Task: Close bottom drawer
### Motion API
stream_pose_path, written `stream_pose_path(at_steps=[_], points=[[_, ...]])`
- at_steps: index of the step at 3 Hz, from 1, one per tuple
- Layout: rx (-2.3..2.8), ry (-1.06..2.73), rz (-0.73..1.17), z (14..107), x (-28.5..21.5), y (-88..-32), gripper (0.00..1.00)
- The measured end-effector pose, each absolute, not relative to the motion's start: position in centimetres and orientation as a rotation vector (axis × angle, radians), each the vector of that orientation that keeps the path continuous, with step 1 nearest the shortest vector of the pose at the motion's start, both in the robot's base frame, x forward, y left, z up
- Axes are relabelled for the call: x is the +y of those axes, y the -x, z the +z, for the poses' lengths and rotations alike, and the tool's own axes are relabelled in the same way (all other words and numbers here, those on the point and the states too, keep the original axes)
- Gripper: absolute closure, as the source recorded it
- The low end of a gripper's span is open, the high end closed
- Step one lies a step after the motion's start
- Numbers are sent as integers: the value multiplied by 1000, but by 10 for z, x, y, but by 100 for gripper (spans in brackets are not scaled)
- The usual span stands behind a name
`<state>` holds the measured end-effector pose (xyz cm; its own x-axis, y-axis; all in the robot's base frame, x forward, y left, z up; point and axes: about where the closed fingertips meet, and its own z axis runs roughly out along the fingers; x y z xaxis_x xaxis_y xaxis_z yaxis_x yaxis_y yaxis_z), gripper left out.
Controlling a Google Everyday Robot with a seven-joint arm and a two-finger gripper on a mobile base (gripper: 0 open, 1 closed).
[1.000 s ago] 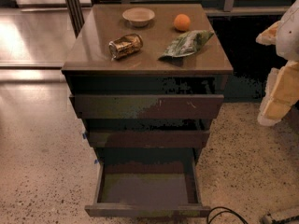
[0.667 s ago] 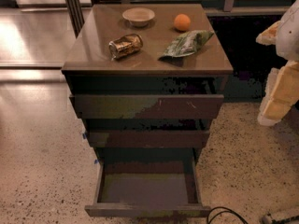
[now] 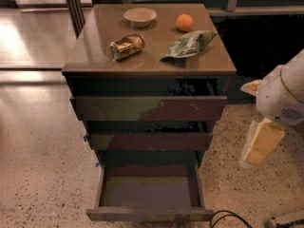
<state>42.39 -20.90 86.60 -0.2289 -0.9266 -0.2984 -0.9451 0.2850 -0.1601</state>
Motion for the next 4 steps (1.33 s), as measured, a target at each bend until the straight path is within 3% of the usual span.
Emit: stream_pose_path(at_steps=[3,4], points=[[2174,1549,284,674,-165,-381,0],[2174,1548,284,674,-165,-381,0]])
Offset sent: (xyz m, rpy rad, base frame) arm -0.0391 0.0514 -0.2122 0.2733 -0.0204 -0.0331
